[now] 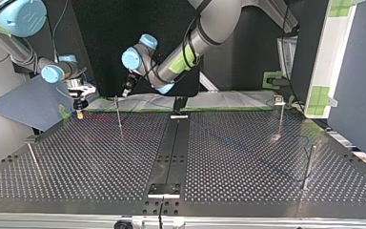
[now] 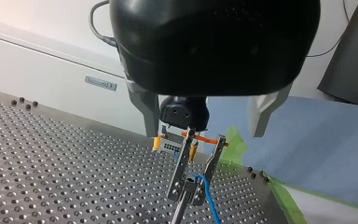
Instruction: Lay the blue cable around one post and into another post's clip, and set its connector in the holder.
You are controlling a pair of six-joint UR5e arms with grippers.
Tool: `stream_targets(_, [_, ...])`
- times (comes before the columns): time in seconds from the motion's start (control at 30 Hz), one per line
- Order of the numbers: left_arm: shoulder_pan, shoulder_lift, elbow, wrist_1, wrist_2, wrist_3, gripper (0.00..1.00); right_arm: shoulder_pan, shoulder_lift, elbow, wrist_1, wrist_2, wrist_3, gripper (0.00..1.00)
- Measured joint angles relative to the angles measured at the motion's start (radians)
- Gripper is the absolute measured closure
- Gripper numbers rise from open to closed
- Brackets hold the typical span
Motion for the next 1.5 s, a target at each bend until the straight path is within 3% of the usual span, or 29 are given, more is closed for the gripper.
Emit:
stream_targets(0.87, [0.004, 0.000, 0.000, 0.000, -0.001, -0.019, 0.07, 0.001, 0.000, 0.000, 0.000, 0.000, 0.000, 1.00])
stream_targets(1.5, [0.009, 0.000, -0.002, -0.001, -0.001, -0.031, 0.10, -0.009, -0.007, -0.001, 0.001, -0.023, -0.016, 1.00])
